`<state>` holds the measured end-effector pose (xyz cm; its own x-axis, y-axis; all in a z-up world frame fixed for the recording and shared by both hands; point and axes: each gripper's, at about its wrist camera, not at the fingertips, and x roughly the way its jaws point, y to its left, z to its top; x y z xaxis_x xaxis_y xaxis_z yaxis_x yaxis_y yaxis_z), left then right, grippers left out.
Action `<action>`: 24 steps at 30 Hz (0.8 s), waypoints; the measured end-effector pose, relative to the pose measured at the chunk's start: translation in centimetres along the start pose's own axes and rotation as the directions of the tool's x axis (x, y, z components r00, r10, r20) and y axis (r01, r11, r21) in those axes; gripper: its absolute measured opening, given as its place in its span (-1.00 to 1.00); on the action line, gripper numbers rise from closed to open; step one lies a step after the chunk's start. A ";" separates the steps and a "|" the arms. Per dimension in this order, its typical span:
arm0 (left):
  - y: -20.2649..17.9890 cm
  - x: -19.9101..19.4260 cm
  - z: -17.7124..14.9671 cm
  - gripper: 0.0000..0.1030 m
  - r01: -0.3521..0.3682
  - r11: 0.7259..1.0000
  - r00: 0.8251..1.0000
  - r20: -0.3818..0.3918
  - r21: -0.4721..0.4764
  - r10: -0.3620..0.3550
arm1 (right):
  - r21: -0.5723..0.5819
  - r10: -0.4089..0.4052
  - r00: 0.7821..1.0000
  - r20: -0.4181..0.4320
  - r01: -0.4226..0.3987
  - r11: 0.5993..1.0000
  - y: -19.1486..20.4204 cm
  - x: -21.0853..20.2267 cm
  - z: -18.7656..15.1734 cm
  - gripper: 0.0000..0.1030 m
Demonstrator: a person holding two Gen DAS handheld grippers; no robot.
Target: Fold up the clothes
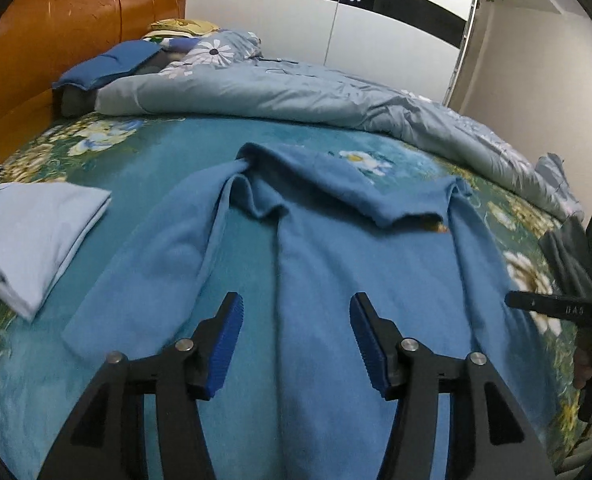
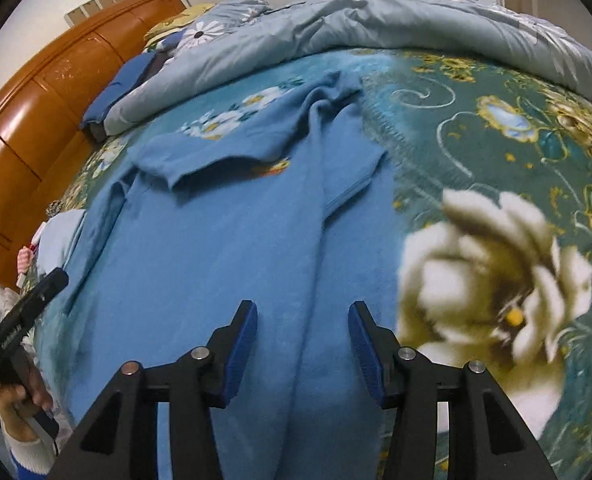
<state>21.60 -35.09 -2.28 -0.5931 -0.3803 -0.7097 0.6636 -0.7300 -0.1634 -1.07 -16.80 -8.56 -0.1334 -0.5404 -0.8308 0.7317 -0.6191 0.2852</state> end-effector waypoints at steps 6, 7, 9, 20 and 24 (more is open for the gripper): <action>-0.7 -0.3 -0.7 0.11 0.014 1.000 1.000 -0.002 0.006 -0.014 | -0.032 0.037 0.999 -0.003 -0.037 0.999 1.2 -0.4 -0.5 -0.88; -0.7 -0.3 -0.7 0.11 0.016 1.000 1.000 -0.001 0.006 -0.016 | -0.044 0.032 0.999 -0.002 -0.032 0.999 1.3 -0.7 -0.5 -0.94; -0.7 -0.4 -0.6 0.11 0.019 1.000 1.000 0.003 0.005 -0.019 | -0.068 0.018 1.000 0.000 -0.018 0.997 1.3 -1.3 -0.3 -0.94; 1.6 1.0 -0.9 0.11 -0.011 1.000 1.000 -0.025 -0.030 0.010 | -0.020 -0.426 0.892 0.152 0.434 0.901 -8.0 -11.8 6.6 -0.95; 1.5 1.8 -0.5 0.11 -0.020 1.000 0.999 -0.032 0.000 0.020 | 0.050 -0.498 0.856 0.138 0.497 0.867 -11.7 -12.7 9.4 -0.95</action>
<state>21.80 -36.59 -4.14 -0.5649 -0.3768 -0.7341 0.6752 -0.7225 -0.1487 -14.24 -8.00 3.14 -0.5710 -0.2324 -0.7873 0.5343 -0.8334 -0.1415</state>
